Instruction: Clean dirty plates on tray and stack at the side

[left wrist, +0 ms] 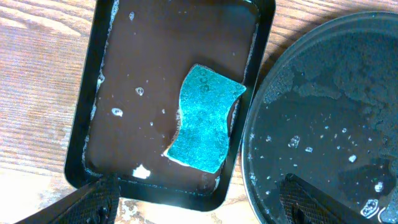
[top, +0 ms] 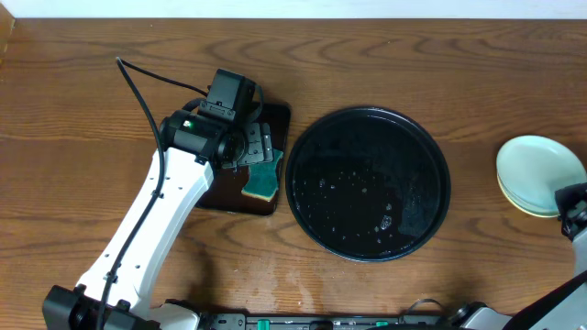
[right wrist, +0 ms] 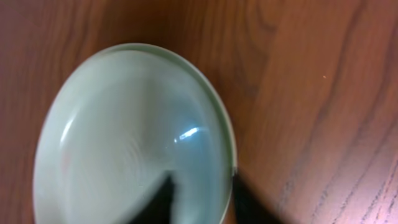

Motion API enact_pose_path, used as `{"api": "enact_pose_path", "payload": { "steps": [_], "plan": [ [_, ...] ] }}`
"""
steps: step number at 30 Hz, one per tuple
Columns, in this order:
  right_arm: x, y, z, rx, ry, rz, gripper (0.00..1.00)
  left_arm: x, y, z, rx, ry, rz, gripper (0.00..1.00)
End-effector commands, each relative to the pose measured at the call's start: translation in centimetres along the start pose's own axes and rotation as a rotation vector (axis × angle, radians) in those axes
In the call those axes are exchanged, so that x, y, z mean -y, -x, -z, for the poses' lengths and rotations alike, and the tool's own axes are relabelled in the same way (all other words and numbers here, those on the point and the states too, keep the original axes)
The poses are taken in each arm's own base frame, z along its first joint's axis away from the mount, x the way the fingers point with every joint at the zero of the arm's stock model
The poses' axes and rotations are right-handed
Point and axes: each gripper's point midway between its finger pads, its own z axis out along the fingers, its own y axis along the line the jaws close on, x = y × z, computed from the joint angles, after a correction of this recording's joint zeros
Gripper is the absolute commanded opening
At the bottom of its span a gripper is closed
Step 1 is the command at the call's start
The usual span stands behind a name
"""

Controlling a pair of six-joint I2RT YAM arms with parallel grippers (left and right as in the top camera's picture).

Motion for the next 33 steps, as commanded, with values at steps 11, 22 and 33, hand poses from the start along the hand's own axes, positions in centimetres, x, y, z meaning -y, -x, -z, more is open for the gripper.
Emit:
{"api": "enact_pose_path", "payload": {
  "steps": [11,22,33],
  "plan": [
    [-13.8,-8.3,11.7,-0.181,0.662,0.421,0.56,0.0,0.6,0.5,0.02,-0.002,0.002,0.83],
    [-16.1,-20.0,30.6,-0.059,1.215,1.01,0.99,0.0,0.6,0.5,0.02,-0.002,0.002,0.83],
    [-13.5,-21.4,33.2,-0.071,1.272,1.04,0.99,0.0,0.6,0.5,0.02,-0.002,0.002,0.83]
  ]
}}
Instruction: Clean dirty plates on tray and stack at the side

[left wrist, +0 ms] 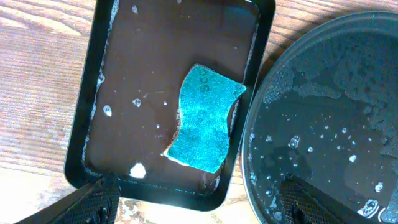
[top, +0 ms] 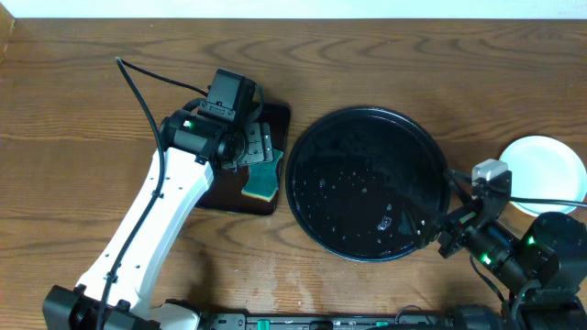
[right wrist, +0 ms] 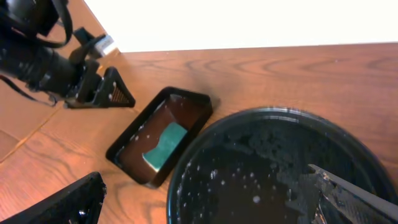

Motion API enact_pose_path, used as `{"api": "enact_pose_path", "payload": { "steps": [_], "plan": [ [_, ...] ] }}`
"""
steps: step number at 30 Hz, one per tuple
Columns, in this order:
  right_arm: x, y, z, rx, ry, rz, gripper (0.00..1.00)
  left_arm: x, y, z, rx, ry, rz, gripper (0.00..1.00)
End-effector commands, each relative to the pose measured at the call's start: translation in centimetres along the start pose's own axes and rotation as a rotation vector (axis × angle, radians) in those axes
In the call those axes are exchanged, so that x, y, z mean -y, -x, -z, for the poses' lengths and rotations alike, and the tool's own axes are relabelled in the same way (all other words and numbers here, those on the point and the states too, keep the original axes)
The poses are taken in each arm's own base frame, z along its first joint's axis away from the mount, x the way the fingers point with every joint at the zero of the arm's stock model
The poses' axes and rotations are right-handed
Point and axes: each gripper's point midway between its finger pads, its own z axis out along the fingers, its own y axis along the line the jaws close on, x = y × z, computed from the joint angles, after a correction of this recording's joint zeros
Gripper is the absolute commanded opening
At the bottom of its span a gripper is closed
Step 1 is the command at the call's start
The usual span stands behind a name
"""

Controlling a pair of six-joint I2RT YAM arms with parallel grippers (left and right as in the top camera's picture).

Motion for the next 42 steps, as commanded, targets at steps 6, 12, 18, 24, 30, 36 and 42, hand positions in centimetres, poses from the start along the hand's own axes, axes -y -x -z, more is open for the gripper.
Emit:
{"api": "enact_pose_path", "payload": {
  "steps": [6,12,18,24,30,36,42],
  "plan": [
    [3.0,-1.4,-0.1,-0.027,-0.159,0.103,0.99,0.0,0.7,0.5,0.02,-0.002,0.002,0.83],
    [4.6,-3.8,-1.8,0.045,-0.181,0.352,0.99,0.0,0.7,0.5,0.02,-0.002,0.002,0.83],
    [5.4,-6.7,-2.6,0.188,-0.17,0.43,0.99,0.0,0.7,0.5,0.02,-0.002,0.002,0.83],
    [6.2,-8.7,-3.2,0.255,-0.171,0.457,0.99,0.0,0.7,0.5,0.02,-0.002,0.002,0.83],
    [7.0,-9.1,-3.8,0.313,-0.184,0.486,0.99,0.0,0.7,0.5,0.02,-0.002,0.002,0.84],
    [7.2,-9.1,-3.8,0.307,-0.199,0.487,0.99,0.0,0.7,0.5,0.02,-0.002,0.002,0.83],
    [7.2,-9.1,-3.8,0.306,-0.199,0.486,0.99,0.0,0.7,0.5,0.02,-0.002,0.002,0.83]
  ]
}}
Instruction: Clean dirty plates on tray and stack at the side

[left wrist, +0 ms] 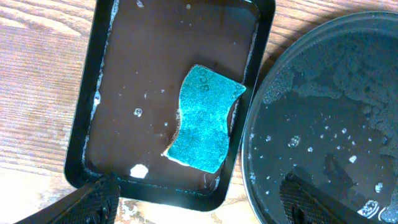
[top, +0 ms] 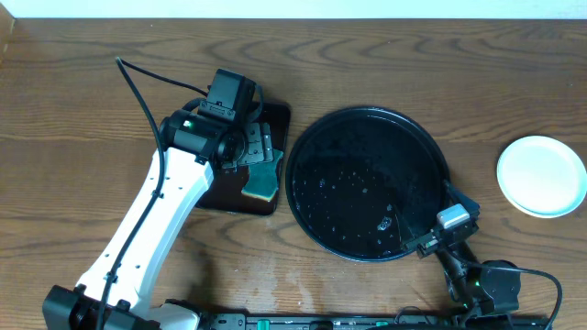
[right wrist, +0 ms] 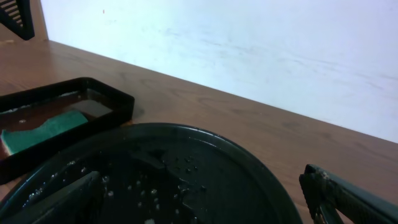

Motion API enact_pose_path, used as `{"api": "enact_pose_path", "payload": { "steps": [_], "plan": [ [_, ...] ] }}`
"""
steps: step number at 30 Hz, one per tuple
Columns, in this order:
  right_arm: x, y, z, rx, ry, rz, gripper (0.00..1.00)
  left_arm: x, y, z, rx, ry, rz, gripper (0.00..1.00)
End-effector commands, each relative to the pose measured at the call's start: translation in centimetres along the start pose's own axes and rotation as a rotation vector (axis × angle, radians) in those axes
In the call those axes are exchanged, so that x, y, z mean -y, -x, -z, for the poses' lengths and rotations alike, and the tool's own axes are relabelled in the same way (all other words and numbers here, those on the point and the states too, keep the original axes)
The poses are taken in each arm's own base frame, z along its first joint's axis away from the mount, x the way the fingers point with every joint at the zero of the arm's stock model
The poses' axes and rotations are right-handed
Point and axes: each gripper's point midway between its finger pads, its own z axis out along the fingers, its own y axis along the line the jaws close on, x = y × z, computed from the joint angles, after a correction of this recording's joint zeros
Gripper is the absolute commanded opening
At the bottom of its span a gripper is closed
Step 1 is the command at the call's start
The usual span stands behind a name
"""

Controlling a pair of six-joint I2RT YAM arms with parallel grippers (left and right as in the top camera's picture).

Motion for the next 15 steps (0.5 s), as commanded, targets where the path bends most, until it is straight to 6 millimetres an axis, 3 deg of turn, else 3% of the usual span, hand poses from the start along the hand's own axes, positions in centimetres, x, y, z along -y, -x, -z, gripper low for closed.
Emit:
{"api": "enact_pose_path", "payload": {
  "steps": [1,15],
  "plan": [
    [0.27,-0.07,0.02,0.001,-0.016,0.019,0.99,-0.01,0.64,0.52,0.02,-0.002,0.003,0.83],
    [0.27,-0.07,0.02,0.001,-0.016,0.019,0.99,0.02,0.35,0.73,0.023,-0.005,-0.001,0.84]
  ]
}}
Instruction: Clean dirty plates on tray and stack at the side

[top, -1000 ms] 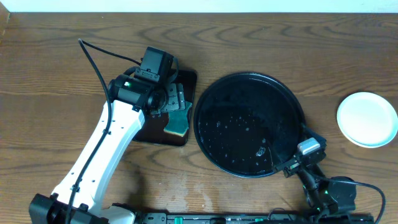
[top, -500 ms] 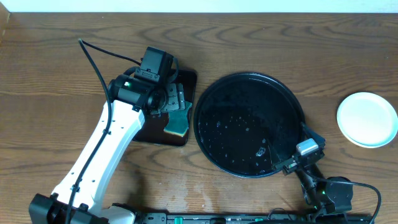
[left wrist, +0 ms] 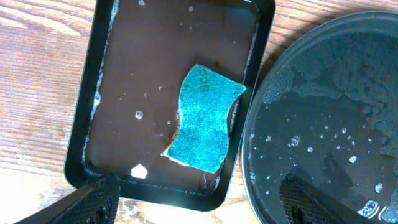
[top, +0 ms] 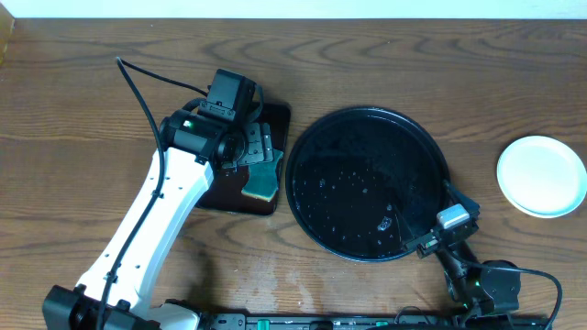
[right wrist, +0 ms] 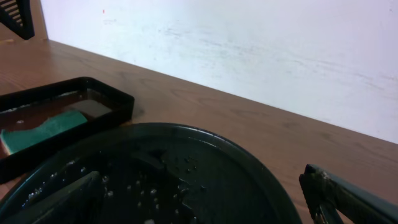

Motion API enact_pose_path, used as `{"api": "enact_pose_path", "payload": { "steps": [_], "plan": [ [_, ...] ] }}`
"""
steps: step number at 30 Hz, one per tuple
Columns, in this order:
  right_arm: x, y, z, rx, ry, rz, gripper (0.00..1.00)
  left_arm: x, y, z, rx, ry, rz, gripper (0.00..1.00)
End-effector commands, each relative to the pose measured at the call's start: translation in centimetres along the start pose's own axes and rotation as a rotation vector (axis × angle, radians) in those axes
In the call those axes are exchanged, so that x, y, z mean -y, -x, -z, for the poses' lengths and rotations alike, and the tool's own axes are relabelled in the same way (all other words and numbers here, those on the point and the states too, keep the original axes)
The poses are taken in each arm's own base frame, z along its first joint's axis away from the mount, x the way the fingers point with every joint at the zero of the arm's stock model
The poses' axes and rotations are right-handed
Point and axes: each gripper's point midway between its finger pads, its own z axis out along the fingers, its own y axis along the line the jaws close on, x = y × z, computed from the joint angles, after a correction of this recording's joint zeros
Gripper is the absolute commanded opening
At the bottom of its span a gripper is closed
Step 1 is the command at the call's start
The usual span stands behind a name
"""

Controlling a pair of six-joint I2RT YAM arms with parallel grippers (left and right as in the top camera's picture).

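The round black tray (top: 367, 183) is wet and carries no plates; it also shows in the left wrist view (left wrist: 323, 124) and the right wrist view (right wrist: 186, 168). A stack of white plates (top: 541, 176) rests at the far right of the table. The teal sponge (left wrist: 204, 118) lies in a small rectangular black tray (left wrist: 264, 62) holding brown water. My left gripper (left wrist: 199, 202) hangs open above that small tray. My right gripper (right wrist: 199, 199) is open and low at the round tray's front right rim (top: 438, 231), holding nothing.
The left arm (top: 156, 211) stretches from the front left corner to the small tray. A black cable (top: 138, 87) trails behind it. Bare wooden table (top: 477, 73) lies between the round tray and the plate stack. A white wall (right wrist: 249, 50) backs the table.
First my right gripper was at the rim of the top plate on the stack at the far right. Then it stood away from the stack, open, beside the round tray. Later it sat low at the tray's front right rim, where it stays. The left arm never moved.
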Motion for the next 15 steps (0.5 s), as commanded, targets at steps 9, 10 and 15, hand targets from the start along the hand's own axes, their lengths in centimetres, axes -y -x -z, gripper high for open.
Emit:
{"api": "enact_pose_path", "payload": {
  "steps": [9,10,15],
  "plan": [
    [0.3,-0.1,0.0,0.001,-0.016,0.016,0.99,-1.5,2.2,7.7,0.395,-0.055,-0.045,0.84],
    [0.3,-0.1,0.0,0.001,-0.016,0.016,0.99,-1.8,2.5,8.6,0.462,-0.074,-0.049,0.83],
    [0.3,-0.1,0.0,0.001,-0.016,0.016,0.99,-5.0,1.4,10.7,0.691,-0.138,0.023,0.83]
  ]
}}
